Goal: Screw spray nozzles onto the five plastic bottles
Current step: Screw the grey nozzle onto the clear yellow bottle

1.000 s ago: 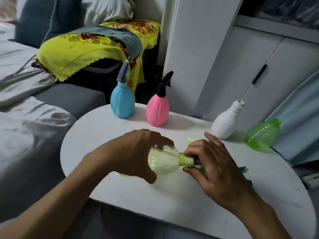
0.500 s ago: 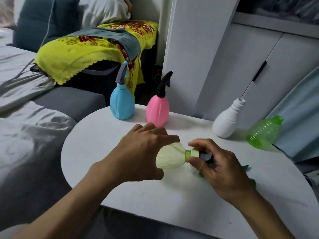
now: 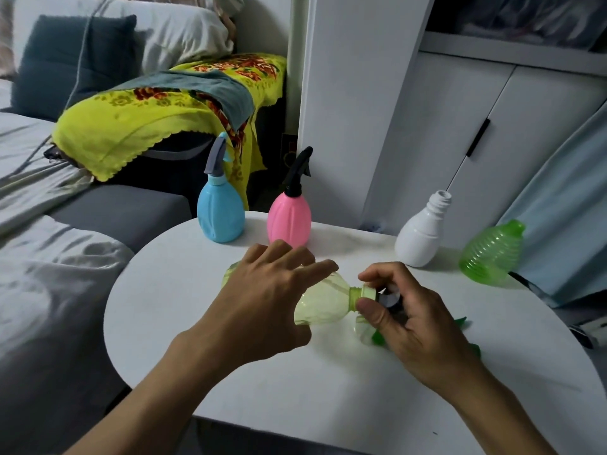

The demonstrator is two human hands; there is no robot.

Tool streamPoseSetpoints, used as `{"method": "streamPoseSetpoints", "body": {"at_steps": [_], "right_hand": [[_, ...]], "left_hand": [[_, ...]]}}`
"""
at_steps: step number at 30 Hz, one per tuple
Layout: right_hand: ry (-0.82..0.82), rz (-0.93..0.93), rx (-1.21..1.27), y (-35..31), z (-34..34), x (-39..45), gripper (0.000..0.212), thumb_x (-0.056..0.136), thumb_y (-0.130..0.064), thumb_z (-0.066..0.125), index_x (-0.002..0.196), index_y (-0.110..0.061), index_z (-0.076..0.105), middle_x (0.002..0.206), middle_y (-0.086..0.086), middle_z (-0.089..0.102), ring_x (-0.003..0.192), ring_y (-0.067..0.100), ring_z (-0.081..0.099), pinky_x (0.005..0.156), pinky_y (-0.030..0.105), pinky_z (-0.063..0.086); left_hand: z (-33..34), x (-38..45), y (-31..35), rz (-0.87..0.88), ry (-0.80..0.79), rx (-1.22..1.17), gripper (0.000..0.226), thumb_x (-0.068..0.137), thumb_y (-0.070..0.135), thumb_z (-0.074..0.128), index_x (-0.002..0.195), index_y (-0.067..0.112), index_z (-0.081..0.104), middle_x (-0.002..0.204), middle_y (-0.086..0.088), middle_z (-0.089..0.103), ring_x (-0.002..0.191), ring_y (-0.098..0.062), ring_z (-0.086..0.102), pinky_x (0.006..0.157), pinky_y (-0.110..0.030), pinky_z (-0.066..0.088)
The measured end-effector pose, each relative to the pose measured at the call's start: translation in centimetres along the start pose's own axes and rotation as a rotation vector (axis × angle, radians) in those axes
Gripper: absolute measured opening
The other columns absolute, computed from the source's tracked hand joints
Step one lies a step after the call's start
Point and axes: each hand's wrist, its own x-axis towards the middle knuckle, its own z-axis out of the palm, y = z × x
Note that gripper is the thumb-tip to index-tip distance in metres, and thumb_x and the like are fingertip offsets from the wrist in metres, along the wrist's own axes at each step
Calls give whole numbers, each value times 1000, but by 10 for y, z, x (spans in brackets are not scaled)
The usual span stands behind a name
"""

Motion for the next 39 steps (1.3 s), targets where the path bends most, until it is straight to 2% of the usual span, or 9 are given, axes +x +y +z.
{"method": "streamPoseSetpoints", "body": {"at_steps": [4,7,10,12,16,22,28,34,39], "right_hand": [[1,10,-23,3,-2,0,40,78,-39,73,111,-42,50,108,-21,60,85,9,62,68,12,49],[9,-3,-16,2,-3,2,31,83,-55,63,108,-42,50,97,-16,63,76,8,65,63,16,51],[-6,15,-20,1,-3,4,39,86,-73,44,109,-41,49,78,0,65,63,17,62,57,32,53],[-23,37,4,0,-3,4,40,84,-73,48,111,-43,49,87,-9,66,68,14,64,59,26,53],[-33,13,14,0,-4,4,45,79,-37,75,114,-46,48,109,-19,59,85,9,64,69,14,51],[-28,40,17,-1,-4,4,37,84,-68,54,111,-43,47,92,-11,62,74,12,66,59,23,54],[-31,55,81,0,-4,3,41,79,-49,73,112,-48,48,104,-18,60,89,10,66,68,22,57],[36,67,55,-1,-6,5,27,86,-60,56,103,-39,52,73,-6,64,61,7,62,56,22,50],[-10,106,70,0,-10,4,53,71,-50,80,113,-46,49,102,-16,59,87,13,65,70,26,58]], "left_hand": [[1,2,0,0,41,3,83,56,43,83,133,30,54,117,4,65,103,-23,57,82,-38,47],[1,2,2,12,61,28,83,54,42,85,131,30,56,116,3,66,103,-24,59,81,-38,48],[1,1,5,36,38,57,83,54,42,85,132,30,57,116,2,65,104,-25,59,81,-38,47],[1,2,5,25,29,65,84,54,42,86,132,29,57,116,2,65,104,-25,59,82,-39,47],[0,3,4,7,54,77,86,52,41,88,131,27,58,117,-1,67,105,-27,61,81,-39,49],[1,2,4,20,83,115,85,51,40,89,130,26,60,116,-2,67,104,-28,61,81,-40,49],[4,3,7,9,88,98,84,51,38,88,130,26,60,116,-2,67,103,-29,61,80,-42,50],[5,3,11,33,117,105,85,51,37,88,130,26,59,116,-3,66,105,-30,60,83,-42,49],[6,4,12,8,108,88,83,53,36,86,131,26,58,118,-2,65,105,-29,59,84,-41,48]]}}
